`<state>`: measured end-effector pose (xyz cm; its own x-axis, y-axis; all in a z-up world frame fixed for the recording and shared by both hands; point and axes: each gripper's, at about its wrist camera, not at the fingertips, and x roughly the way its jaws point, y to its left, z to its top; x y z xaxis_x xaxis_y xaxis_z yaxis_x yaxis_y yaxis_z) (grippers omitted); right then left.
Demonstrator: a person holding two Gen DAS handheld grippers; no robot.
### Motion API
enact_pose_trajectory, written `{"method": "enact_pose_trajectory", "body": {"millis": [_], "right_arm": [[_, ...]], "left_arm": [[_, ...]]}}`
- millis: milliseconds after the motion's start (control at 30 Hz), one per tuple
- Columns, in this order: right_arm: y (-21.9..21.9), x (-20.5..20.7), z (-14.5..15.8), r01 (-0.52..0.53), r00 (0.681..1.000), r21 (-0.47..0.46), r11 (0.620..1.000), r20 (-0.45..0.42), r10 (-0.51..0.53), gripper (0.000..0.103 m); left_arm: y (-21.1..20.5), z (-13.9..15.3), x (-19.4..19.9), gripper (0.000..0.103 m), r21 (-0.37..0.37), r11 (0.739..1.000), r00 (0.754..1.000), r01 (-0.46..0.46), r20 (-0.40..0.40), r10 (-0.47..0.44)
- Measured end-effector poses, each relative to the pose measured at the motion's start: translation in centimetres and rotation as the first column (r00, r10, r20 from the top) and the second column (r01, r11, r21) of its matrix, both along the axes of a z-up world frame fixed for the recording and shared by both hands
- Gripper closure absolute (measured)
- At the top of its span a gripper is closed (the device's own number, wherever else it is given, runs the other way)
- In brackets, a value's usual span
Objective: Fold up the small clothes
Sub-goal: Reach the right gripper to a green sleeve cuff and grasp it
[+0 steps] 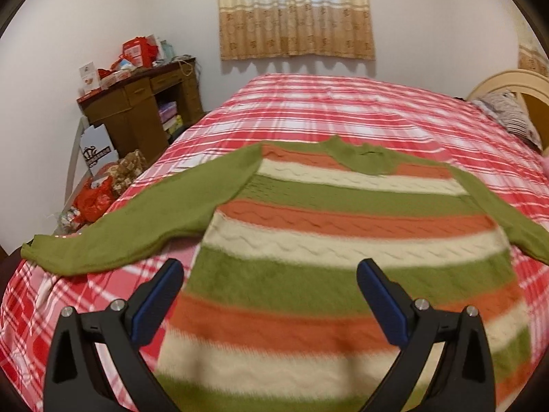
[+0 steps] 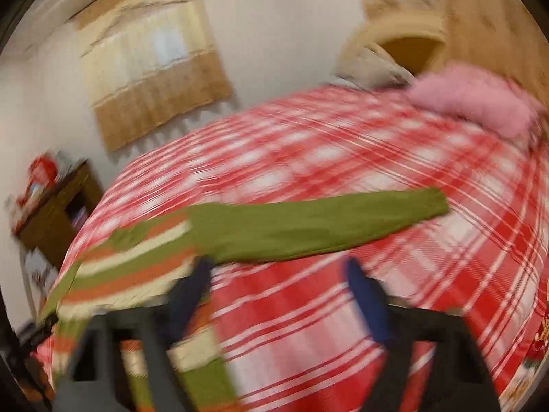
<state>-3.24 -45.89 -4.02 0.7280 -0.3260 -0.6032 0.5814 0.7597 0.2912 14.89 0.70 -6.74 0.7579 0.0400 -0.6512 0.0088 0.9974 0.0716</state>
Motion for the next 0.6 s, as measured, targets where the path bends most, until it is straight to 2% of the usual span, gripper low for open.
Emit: {"method": "enact_pose_trajectory", "body": {"millis": [133,200,267,367,467,600], "right_arm": [[-9.7,-2.2,-1.5,0.204,0.977,0.128,0.971,0.032,-0.21,0.044],[-13.7,-2.7,-2.4,0.247,0.964,0.194,0.949,0.05,-0.261,0.044],[-16.3,-1.9,-3.6,0.252,0.963,0.244,0.936,0.032,-0.267,0.044],[-17.8,-0.7,-5.2,0.269,0.962,0.262,0.927,-0.032,-0.27,0.044],[-18.1,0.8,-6.7,0.268,0.963,0.279,0.922,-0.057,-0.263,0.044],[-17.9,2.4,-7.2,0.284,0.959,0.205,0.937,-0.073,-0.274,0.044]], "left_arm": [[1.0,-1.8,1.2,0.0,0.039,0.998,0.999,-0.051,0.005,0.051],[1.6,-2.7,1.5,0.0,0.007,0.998,0.998,-0.067,-0.017,0.067],[2.3,-3.6,1.6,0.0,-0.033,0.996,0.996,-0.081,-0.044,0.08],[2.8,-5.0,1.8,0.0,-0.06,0.992,0.99,-0.109,-0.1,0.103],[2.4,-4.6,1.7,0.0,-0.063,0.993,0.991,-0.103,-0.086,0.098],[1.8,-4.9,1.7,0.0,-0.047,0.995,0.993,-0.089,-0.087,0.085]]}}
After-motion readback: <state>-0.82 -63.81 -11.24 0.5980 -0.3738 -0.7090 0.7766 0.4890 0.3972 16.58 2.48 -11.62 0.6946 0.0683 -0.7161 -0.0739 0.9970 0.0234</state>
